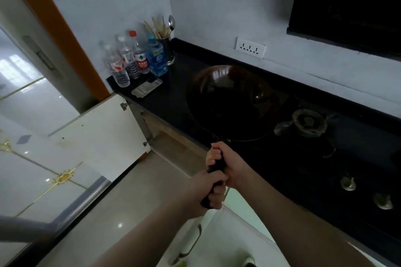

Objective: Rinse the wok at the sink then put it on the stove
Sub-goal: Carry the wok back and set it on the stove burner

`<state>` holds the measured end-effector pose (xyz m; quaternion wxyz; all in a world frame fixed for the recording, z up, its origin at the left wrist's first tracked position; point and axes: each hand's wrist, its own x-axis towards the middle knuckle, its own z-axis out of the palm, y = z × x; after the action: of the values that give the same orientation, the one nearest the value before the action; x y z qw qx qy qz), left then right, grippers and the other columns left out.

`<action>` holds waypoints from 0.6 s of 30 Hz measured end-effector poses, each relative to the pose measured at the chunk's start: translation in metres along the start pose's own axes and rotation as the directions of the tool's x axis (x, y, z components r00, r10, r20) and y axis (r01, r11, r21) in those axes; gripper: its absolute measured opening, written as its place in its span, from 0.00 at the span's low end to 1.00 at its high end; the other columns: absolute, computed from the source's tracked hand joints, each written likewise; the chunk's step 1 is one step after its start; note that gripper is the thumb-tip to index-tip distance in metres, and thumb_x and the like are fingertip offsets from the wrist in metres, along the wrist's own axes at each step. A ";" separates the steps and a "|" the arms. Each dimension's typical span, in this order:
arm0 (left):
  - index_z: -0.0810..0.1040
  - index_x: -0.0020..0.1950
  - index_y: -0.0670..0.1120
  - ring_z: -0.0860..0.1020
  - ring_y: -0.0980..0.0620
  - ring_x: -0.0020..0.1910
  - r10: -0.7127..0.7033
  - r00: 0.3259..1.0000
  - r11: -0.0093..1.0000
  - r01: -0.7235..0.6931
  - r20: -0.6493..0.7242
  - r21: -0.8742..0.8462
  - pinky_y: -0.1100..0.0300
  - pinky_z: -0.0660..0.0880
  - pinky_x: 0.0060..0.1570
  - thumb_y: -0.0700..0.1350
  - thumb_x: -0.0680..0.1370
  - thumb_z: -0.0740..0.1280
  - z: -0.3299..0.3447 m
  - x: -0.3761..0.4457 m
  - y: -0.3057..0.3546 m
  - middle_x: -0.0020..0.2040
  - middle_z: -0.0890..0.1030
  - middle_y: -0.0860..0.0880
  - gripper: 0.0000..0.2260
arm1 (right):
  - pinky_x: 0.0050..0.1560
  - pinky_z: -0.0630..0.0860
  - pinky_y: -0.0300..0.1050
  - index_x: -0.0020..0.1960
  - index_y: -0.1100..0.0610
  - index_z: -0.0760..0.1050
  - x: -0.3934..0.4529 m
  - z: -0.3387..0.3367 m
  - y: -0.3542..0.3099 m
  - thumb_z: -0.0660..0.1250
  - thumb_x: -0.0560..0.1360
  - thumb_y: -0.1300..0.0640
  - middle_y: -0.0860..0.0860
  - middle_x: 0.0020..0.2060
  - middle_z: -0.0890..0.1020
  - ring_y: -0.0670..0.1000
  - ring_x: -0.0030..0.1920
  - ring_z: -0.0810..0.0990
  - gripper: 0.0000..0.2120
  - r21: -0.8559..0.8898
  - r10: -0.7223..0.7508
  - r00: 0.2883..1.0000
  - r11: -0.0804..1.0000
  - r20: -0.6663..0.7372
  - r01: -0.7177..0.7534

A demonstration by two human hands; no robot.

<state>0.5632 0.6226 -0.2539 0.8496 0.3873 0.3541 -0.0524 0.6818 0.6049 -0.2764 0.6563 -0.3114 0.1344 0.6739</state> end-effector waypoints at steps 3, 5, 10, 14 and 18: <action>0.65 0.36 0.46 0.58 0.56 0.20 -0.034 0.999 0.999 0.033 0.033 0.029 0.66 0.57 0.19 0.40 0.79 0.60 -0.026 0.005 0.013 0.26 0.61 0.51 0.12 | 0.21 0.70 0.38 0.27 0.55 0.64 0.018 0.013 0.007 0.58 0.78 0.57 0.47 0.20 0.65 0.45 0.19 0.65 0.21 0.062 -0.017 1.000 0.998 -0.017 0.018; 0.66 0.36 0.46 0.57 0.56 0.20 -0.050 0.997 0.998 0.049 0.054 0.026 0.66 0.57 0.19 0.40 0.79 0.60 -0.037 0.009 0.019 0.26 0.61 0.51 0.12 | 0.22 0.70 0.37 0.26 0.55 0.64 0.026 0.016 0.008 0.58 0.79 0.56 0.47 0.20 0.65 0.45 0.20 0.66 0.22 0.061 -0.047 0.998 0.997 -0.031 0.049; 0.65 0.36 0.47 0.56 0.57 0.20 -0.087 0.991 0.995 0.083 0.101 0.046 0.65 0.56 0.19 0.40 0.80 0.60 -0.050 0.023 0.036 0.28 0.60 0.51 0.12 | 0.23 0.69 0.36 0.26 0.55 0.64 0.042 0.022 -0.001 0.58 0.79 0.57 0.46 0.21 0.65 0.45 0.23 0.64 0.22 0.044 -0.115 0.987 0.992 -0.114 0.120; 0.67 0.36 0.46 0.57 0.57 0.20 -0.117 0.987 0.993 0.112 0.113 0.048 0.65 0.55 0.19 0.40 0.79 0.61 -0.054 0.044 0.055 0.26 0.61 0.52 0.12 | 0.25 0.70 0.37 0.29 0.54 0.63 0.058 0.023 -0.019 0.59 0.78 0.57 0.46 0.21 0.66 0.46 0.21 0.66 0.19 0.052 -0.146 0.978 0.986 -0.152 0.156; 0.68 0.36 0.46 0.58 0.58 0.19 -0.135 0.983 0.991 0.136 0.121 -0.004 0.66 0.56 0.18 0.40 0.79 0.62 -0.052 0.068 0.074 0.26 0.62 0.53 0.12 | 0.25 0.70 0.36 0.30 0.54 0.63 0.073 0.022 -0.044 0.59 0.79 0.59 0.47 0.21 0.66 0.46 0.21 0.67 0.18 0.062 -0.154 0.975 0.984 -0.163 0.166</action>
<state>0.6116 0.7229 -0.2748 0.8662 0.3533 0.3280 -0.1312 0.7233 0.6808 -0.2928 0.7069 -0.3487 0.1855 0.5867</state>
